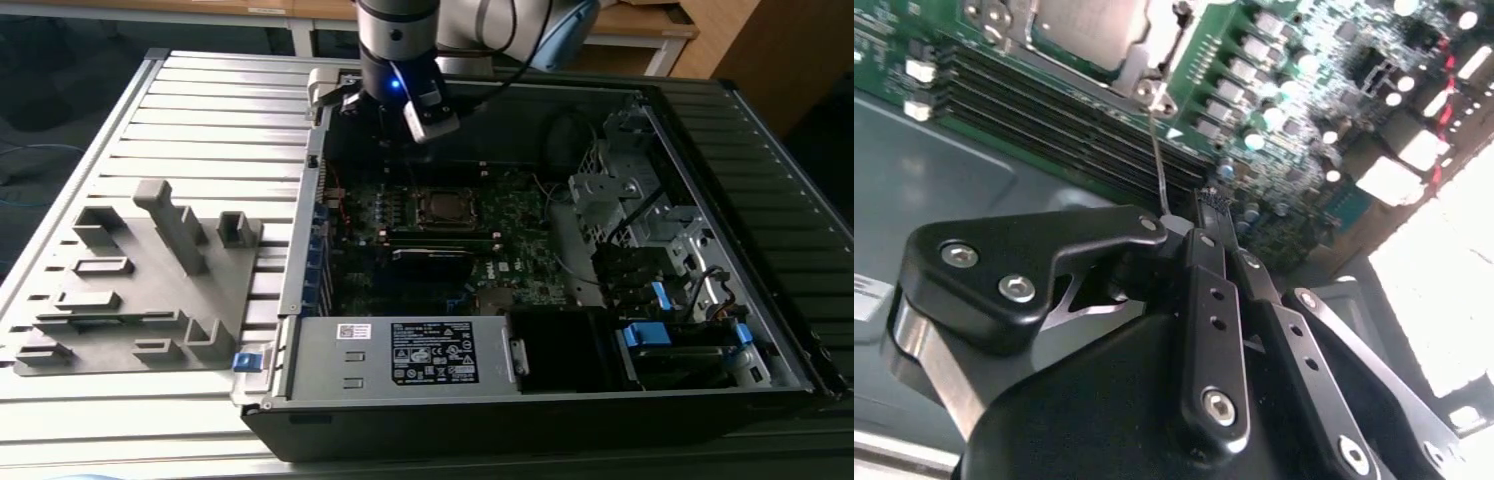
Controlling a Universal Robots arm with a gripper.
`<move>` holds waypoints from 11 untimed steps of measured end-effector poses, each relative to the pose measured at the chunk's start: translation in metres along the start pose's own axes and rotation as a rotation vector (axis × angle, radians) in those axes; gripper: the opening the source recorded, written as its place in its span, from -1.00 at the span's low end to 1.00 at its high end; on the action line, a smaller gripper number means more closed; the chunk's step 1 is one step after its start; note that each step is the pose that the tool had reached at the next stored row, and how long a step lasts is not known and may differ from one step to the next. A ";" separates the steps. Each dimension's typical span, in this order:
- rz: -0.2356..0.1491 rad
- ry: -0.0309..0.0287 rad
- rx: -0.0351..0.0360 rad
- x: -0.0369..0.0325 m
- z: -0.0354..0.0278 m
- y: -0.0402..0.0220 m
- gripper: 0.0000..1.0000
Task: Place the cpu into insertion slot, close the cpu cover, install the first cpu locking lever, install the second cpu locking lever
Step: 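Install the first cpu locking lever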
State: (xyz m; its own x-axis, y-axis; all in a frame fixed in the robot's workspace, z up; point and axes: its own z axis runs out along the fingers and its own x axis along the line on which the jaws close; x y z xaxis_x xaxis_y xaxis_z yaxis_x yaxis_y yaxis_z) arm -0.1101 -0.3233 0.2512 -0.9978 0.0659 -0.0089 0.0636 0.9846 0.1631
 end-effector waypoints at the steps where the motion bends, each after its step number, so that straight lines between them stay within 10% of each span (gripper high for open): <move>1: 0.000 0.0000 0.0000 -0.0024 0.0001 0.0002 -0.79; 11: 0.000 0.0000 0.0000 -0.0280 0.0009 0.0021 -0.79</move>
State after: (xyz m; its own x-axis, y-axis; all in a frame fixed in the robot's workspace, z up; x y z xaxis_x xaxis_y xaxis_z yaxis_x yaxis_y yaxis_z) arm -0.0820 -0.3230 0.2509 -0.9978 0.0660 -0.0088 0.0637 0.9845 0.1631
